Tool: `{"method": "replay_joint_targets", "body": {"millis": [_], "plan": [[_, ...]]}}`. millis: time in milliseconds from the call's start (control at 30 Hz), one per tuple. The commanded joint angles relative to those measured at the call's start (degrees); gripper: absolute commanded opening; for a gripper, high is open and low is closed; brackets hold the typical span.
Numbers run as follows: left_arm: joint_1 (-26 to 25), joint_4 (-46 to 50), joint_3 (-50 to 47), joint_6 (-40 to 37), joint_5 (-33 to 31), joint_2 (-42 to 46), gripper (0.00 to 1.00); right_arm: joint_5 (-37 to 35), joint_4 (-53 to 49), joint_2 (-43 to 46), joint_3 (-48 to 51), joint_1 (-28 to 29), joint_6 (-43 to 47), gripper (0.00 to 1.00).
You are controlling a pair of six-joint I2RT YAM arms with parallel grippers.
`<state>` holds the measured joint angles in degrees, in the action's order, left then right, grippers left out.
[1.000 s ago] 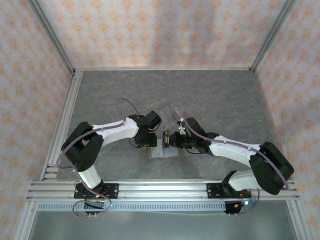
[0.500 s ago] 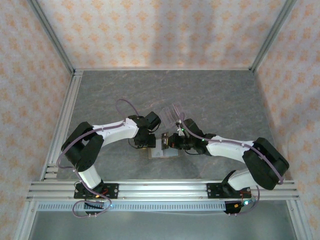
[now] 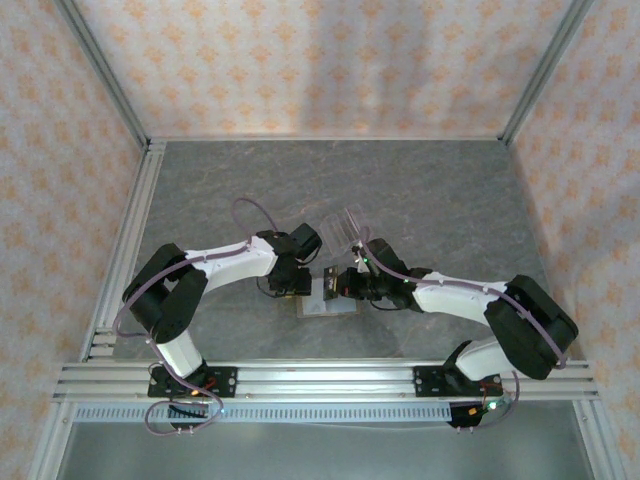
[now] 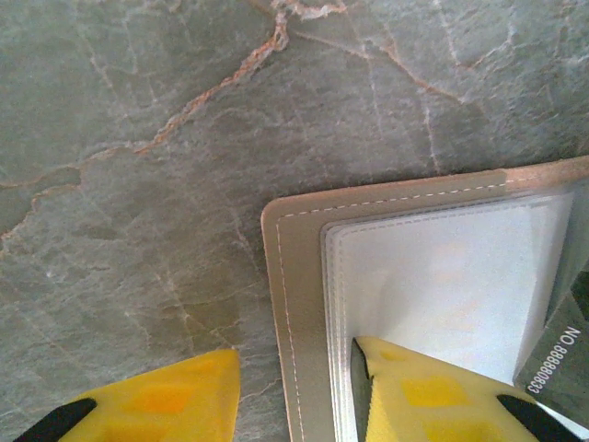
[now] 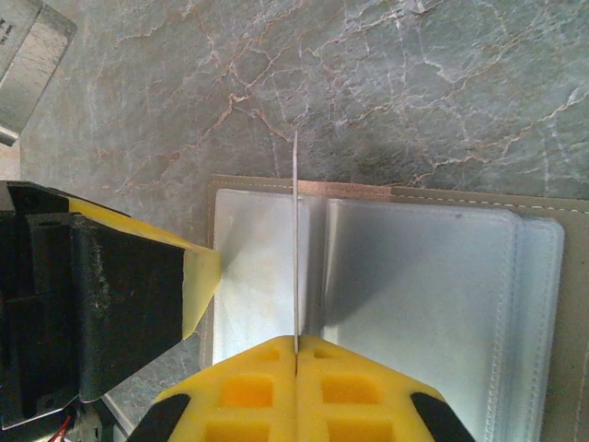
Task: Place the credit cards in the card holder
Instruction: Insert the credit card into the card slot.
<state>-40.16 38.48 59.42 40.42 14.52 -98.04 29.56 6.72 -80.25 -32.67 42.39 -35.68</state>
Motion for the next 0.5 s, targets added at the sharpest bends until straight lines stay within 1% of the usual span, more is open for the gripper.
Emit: {"method": "replay_joint_targets", "body": {"millis": [0,467], "plan": [[-0.6,2.5,0.0,-0.4,-1.8,-0.1,0.37,-1.4,-0.6,0.7,-0.2,0.4,1.8,0.00],[-0.7,2.8,0.4,-0.5,-1.8,-0.3,0.37,-1.8,-2.3,0.2,-1.1,0.5,3.2,0.00]]}}
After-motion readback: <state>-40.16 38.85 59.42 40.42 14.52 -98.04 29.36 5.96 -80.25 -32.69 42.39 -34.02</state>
